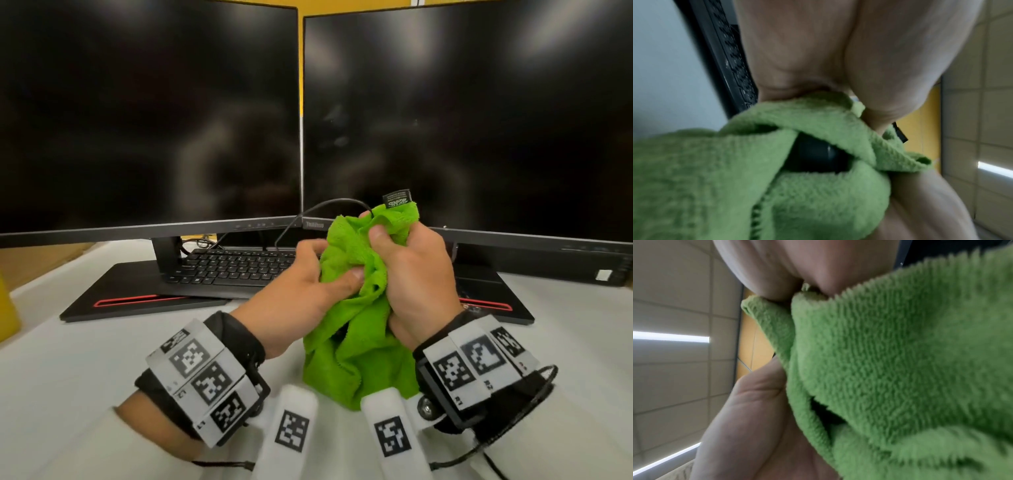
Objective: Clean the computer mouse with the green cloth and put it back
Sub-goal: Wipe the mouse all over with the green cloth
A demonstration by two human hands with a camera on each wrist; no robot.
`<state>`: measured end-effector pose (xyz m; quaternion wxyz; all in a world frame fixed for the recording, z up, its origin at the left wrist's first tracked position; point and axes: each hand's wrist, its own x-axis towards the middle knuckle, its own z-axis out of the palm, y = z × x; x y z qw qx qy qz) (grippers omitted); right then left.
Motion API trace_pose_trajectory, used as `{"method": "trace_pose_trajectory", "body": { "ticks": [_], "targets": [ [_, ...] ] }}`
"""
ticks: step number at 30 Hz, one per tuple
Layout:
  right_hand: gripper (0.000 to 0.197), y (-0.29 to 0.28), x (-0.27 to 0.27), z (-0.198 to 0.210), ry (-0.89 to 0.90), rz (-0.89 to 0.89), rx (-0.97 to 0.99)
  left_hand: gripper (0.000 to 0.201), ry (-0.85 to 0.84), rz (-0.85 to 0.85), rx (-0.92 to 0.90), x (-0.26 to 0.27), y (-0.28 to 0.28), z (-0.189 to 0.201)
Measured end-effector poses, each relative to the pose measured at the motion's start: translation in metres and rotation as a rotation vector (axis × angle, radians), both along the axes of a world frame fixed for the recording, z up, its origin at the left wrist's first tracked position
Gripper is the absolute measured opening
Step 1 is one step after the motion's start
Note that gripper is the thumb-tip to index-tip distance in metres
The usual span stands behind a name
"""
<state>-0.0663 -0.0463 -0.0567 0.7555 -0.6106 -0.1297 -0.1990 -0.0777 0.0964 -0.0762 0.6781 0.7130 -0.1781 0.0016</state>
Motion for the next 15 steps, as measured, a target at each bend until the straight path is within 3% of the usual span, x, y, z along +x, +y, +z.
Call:
{"method": "trace_pose_trajectory", "body": {
  "ticks": [2, 4, 10, 15],
  "targets": [
    [0.022, 0.0, -0.001, 0.001, 0.018, 0.025, 0.02, 0.044, -0.019, -0.075, 0.107, -0.001, -0.001, 0.0],
    [0.02, -0.001, -0.003, 0.002, 0.041, 0.047, 0.055, 0.044, -0.099, -0.083, 0.181, -0.002, 0.0, 0.001],
    [0.042, 0.002, -0.004, 0.003, 0.074, 0.087, 0.241, 0.082, -0.342, 0.211, 0.508, 0.0, -0.003, 0.01],
    [0.028, 0.005, -0.004, 0.001, 0.092, 0.227, 0.188, 0.064, -0.43, 0.411, 0.515, 0.008, 0.004, 0.011]
  ]
}}
